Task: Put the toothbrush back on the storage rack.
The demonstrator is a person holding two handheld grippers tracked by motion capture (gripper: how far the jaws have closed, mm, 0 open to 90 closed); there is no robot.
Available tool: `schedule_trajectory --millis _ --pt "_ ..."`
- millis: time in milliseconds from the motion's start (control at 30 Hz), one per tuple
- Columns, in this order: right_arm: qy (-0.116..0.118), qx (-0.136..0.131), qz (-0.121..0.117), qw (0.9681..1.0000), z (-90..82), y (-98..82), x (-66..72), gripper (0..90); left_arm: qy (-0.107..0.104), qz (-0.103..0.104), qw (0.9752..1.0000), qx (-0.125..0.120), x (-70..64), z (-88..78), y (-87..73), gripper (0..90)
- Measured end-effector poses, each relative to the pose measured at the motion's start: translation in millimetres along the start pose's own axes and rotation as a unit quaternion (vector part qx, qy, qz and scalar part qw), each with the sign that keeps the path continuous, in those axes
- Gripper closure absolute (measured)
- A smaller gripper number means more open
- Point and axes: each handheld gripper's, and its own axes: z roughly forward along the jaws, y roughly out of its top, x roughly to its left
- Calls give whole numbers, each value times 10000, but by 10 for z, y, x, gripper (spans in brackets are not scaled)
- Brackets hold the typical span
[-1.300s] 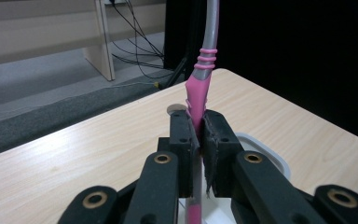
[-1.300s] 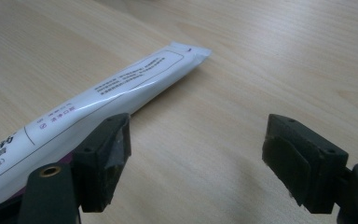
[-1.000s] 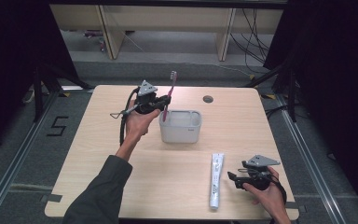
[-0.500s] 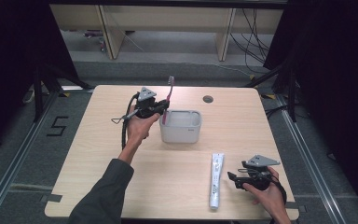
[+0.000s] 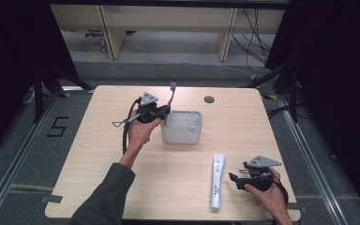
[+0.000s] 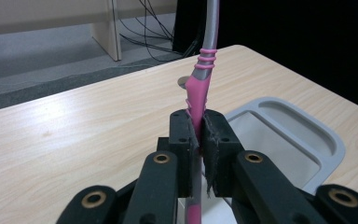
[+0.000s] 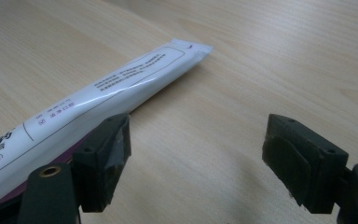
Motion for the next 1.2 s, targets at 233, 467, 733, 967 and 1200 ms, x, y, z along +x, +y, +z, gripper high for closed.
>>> schedule_trajectory --millis 233,467,733,967,1200 --pt "-14 14 3 10000 0 0 -2 240 49 0 9999 96 -17 8 -19 821" --pt "-14 9 0 10000 -1 0 0 240 88 63 9998 189 -16 20 -50 818" --pt "-14 13 -3 10000 0 0 0 241 114 38 9995 290 -1 44 -103 819" --pt "34 17 35 10000 6 -1 2 241 148 4 9996 237 19 37 -190 819" --pt "-2 21 10 10000 6 0 -1 241 159 15 9996 212 24 9 -171 772"
